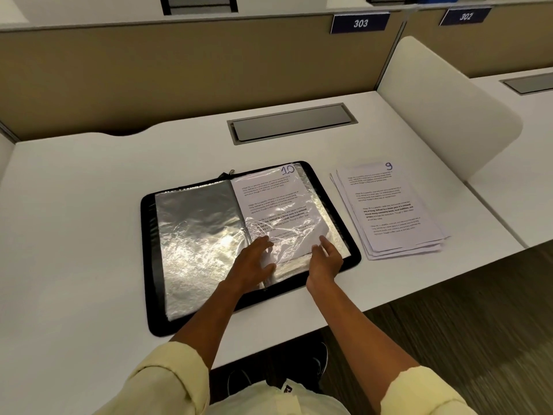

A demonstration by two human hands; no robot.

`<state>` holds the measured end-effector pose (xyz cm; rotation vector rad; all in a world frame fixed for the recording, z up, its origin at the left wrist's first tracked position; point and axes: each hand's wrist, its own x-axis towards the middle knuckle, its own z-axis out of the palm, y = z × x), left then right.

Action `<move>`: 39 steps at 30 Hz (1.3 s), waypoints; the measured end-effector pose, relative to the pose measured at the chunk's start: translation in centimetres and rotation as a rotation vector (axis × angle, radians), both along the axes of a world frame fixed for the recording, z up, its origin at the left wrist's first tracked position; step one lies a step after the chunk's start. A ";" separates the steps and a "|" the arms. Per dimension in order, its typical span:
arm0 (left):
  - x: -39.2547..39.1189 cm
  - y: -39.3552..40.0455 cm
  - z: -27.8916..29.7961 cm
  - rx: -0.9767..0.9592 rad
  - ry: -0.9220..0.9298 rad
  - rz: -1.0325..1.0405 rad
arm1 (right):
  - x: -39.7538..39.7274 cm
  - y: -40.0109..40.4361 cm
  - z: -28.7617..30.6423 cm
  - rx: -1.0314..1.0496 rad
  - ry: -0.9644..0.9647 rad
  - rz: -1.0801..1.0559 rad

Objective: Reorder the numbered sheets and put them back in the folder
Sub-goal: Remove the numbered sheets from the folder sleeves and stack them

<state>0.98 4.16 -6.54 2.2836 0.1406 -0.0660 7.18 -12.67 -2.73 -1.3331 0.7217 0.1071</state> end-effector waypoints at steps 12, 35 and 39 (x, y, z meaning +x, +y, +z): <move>-0.6 -0.3 -0.7 -0.038 -0.105 0.011 | -1.1 -0.5 -1.0 0.137 0.019 0.189; -0.9 -0.3 -0.8 0.014 -0.110 -0.094 | -6.1 -2.8 -0.6 0.071 0.018 -0.117; -1.9 -0.5 -0.6 0.035 -0.082 -0.105 | -6.8 -2.1 -0.3 0.161 0.073 -0.119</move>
